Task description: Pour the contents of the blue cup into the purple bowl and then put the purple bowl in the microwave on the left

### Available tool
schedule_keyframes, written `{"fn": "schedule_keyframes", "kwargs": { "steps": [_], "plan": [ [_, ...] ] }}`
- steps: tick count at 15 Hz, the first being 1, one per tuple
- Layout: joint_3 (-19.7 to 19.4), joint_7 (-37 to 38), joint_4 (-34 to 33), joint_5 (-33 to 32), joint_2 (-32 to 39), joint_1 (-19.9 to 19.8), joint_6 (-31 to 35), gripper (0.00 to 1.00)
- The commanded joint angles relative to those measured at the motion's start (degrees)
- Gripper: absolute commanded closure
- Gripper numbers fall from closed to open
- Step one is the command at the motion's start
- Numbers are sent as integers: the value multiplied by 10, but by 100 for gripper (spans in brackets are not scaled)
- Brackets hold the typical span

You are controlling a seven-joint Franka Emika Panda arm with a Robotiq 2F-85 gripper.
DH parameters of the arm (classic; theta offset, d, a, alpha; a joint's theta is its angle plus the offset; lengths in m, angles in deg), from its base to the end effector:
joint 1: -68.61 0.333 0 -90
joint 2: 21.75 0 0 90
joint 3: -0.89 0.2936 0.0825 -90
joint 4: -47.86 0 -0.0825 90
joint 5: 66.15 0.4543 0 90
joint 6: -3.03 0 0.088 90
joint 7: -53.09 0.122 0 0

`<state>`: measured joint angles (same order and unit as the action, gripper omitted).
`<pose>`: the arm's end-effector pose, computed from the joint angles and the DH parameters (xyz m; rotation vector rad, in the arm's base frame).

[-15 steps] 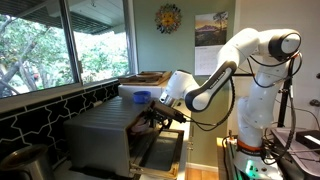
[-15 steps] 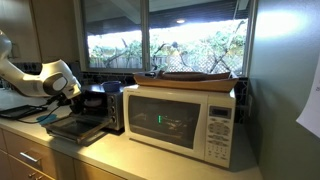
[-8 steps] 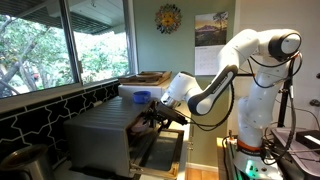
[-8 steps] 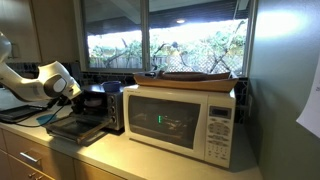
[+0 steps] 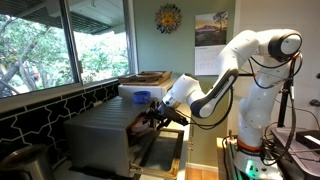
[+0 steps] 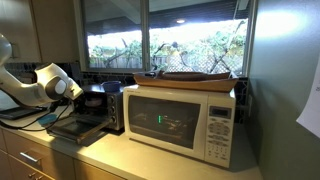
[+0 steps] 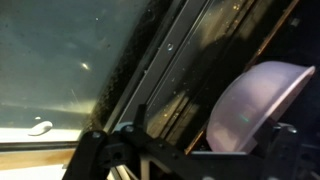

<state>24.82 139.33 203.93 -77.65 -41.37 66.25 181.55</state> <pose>0.4614 0.1867 0.3162 -2.3427 1.1334 -0.7850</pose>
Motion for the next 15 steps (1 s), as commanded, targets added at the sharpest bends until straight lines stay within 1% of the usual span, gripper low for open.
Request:
{"fn": "schedule_keyframes", "kwargs": {
  "steps": [1,4,5,10,12,15],
  "plan": [
    [3,0,0,-3,-1,-4,1,0],
    [5,-1,1,-5,-3,-6,1,0],
    [4,-12,4,-14,-5,-7,14,0],
    [20,-67,12,-64,-29,-40,44,0],
    [32,-83,13,-82,-39,-61,61,0],
    [43,-103,15,-98,-43,-79,79,0]
  ]
}}
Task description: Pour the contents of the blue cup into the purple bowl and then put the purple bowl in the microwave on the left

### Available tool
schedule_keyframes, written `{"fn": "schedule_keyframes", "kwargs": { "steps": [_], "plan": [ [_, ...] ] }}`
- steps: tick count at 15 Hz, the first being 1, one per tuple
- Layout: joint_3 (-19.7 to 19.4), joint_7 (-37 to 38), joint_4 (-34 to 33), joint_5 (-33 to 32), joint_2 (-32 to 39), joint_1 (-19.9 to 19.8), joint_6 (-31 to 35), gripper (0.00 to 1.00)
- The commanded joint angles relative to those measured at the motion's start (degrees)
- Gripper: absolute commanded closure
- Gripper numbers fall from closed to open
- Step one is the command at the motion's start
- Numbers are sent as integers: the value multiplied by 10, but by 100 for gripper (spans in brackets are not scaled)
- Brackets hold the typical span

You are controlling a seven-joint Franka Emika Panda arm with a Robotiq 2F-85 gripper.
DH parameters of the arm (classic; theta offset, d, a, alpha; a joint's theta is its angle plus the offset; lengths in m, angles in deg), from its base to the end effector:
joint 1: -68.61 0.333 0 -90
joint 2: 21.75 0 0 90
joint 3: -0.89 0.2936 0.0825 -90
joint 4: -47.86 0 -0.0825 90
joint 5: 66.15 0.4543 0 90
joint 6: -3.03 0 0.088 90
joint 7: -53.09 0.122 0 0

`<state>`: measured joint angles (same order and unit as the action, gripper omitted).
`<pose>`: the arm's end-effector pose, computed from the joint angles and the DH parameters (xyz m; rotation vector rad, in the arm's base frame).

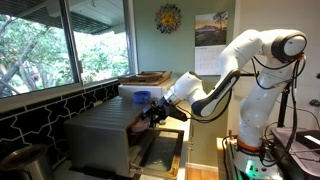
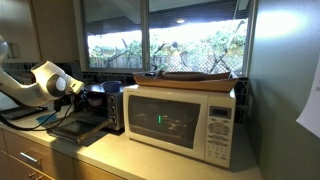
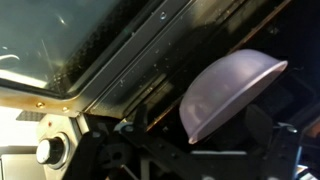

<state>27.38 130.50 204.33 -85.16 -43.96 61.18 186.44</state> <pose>0.4632 0.1783 0.3373 -2.4469 0.8046 -0.9969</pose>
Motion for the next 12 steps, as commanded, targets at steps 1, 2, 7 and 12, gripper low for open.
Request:
{"fn": "schedule_keyframes", "kwargs": {
  "steps": [1,2,7,12],
  "plan": [
    [21,-20,11,-25,-18,-33,32,0],
    [17,-29,12,-27,-15,-29,43,0],
    [-10,-75,11,-45,-11,-6,57,0],
    [-62,-120,14,-71,-8,42,44,0]
  ]
}}
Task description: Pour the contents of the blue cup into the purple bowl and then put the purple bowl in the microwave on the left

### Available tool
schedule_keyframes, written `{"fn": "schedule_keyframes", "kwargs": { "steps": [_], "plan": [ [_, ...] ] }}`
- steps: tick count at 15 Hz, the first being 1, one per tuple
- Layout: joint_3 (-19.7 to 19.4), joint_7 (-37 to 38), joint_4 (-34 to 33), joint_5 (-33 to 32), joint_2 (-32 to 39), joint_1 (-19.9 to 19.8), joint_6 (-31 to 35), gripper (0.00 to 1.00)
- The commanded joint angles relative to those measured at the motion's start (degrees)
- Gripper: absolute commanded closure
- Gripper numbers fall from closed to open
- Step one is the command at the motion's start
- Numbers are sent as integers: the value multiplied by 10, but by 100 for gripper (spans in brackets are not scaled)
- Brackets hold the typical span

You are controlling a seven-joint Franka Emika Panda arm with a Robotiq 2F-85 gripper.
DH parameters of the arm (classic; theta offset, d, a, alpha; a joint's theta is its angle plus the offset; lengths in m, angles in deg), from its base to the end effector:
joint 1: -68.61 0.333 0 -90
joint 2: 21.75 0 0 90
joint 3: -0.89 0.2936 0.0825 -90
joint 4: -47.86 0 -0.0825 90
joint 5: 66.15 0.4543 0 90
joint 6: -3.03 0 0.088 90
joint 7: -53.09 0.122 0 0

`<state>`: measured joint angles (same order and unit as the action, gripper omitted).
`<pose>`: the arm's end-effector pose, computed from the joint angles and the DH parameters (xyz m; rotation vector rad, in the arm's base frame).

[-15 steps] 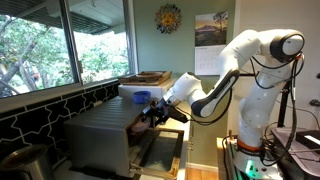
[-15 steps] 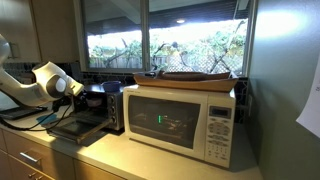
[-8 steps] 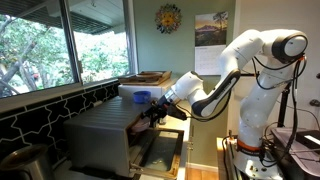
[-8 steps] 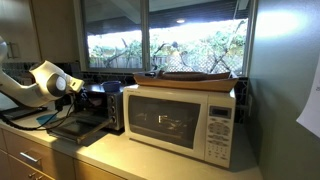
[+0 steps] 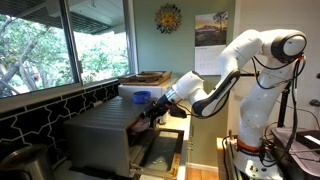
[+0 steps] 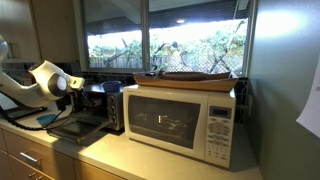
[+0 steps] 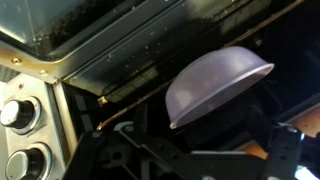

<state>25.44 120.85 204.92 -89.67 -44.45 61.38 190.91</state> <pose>0.4606 0.1746 0.3462 -2.5093 0.5089 -1.1195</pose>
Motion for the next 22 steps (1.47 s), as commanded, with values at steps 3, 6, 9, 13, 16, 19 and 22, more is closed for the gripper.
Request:
{"fn": "schedule_keyframes", "kwargs": {
  "steps": [3,6,9,13,16,19,22],
  "plan": [
    [-108,-48,2,-54,10,107,-10,0],
    [-182,-65,1,-83,12,185,-31,0],
    [-235,-81,6,-100,-8,236,-58,0],
    [-295,-112,9,-105,-39,292,-107,0],
    [-348,-161,12,-93,-79,356,-171,0],
    [-386,-216,15,-85,-138,405,-248,0],
    [-399,-257,17,-84,-202,423,-324,0]
  ]
}}
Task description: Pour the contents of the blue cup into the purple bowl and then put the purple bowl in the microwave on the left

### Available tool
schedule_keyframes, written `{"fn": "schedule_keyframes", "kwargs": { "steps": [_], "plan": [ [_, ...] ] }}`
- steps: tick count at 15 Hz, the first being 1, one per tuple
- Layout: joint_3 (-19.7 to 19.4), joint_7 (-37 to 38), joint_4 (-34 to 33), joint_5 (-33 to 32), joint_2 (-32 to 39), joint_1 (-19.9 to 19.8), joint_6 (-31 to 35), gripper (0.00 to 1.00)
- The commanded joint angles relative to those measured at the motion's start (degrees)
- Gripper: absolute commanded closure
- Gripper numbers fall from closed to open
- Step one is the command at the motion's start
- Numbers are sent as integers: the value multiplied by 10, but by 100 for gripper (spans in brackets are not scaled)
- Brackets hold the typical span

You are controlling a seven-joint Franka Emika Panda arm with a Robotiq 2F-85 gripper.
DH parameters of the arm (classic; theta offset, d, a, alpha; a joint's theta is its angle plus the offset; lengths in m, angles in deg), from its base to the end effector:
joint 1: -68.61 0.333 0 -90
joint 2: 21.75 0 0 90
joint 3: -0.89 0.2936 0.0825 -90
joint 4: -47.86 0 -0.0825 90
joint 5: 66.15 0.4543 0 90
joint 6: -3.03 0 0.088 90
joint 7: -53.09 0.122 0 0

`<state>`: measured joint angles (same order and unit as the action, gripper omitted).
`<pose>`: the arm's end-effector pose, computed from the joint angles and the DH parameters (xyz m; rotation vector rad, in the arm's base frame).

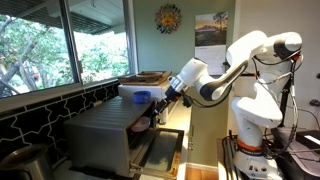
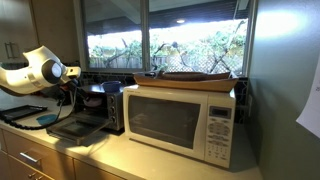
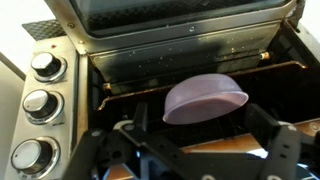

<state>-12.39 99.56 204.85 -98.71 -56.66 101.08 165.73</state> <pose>0.4327 0.1882 0.4047 -2.7596 0.0017 -1.0186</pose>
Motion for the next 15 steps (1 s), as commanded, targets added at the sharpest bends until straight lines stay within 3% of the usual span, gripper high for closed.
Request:
{"fn": "schedule_keyframes", "kwargs": {
  "steps": [1,6,10,15],
  "plan": [
    [-21,-55,18,6,-99,29,-94,0],
    [-42,-119,13,24,-173,64,-153,0],
    [-71,-161,10,56,-219,113,-161,0],
    [-72,-166,6,99,-262,143,-208,0]
  ]
}}
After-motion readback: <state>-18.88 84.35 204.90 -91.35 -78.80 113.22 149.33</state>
